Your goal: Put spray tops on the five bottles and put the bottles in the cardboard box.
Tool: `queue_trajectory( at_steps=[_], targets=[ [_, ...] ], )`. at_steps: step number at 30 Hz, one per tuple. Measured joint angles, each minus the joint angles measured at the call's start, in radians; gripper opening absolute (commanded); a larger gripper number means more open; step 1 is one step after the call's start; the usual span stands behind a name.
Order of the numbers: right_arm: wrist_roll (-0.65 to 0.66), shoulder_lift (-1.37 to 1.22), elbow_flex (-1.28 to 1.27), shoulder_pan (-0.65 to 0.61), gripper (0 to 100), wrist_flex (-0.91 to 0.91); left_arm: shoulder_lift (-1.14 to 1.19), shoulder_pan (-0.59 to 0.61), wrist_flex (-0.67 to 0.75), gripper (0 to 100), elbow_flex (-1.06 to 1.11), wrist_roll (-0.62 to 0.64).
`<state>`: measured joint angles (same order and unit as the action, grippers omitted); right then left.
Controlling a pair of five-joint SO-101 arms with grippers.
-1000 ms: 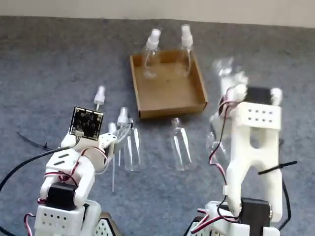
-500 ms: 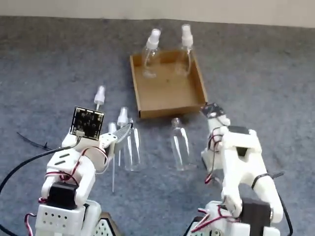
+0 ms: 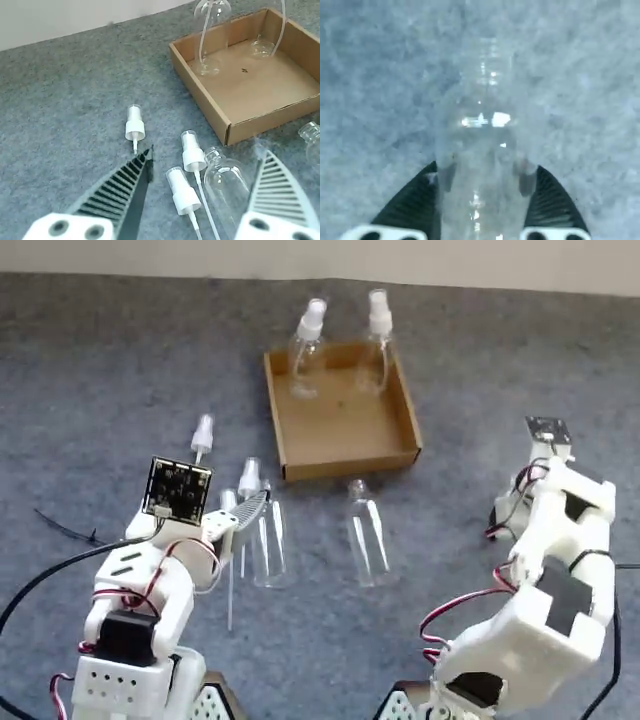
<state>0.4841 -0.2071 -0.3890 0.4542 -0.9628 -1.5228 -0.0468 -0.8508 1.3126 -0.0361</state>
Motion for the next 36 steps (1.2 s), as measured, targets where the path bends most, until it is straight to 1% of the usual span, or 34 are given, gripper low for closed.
queue_trajectory(
  at_steps=[4,6,13,20,26,32,36],
  targets=[
    [0.025,-0.014,0.015,0.003,30.3,-0.003,0.000,0.000,0.000,29,0.000,0.000],
    [0.032,-0.012,0.023,0.002,32.6,-0.037,0.000,0.000,0.000,29,0.000,0.000],
    [0.037,0.051,0.028,-0.020,32.6,-0.169,0.000,0.000,0.000,29,0.000,0.000],
    [0.037,0.140,0.028,-0.034,32.6,-0.199,0.000,0.000,0.000,29,0.000,0.000],
    [0.037,0.161,0.028,-0.038,32.6,-0.242,0.000,0.000,0.000,29,0.000,0.000],
    [0.061,0.161,0.124,-0.083,32.6,-0.327,0.000,0.000,0.000,29,0.000,0.000],
    [0.063,0.161,0.169,-0.087,32.6,-0.342,0.000,0.000,0.000,29,0.012,0.000]
  ],
)
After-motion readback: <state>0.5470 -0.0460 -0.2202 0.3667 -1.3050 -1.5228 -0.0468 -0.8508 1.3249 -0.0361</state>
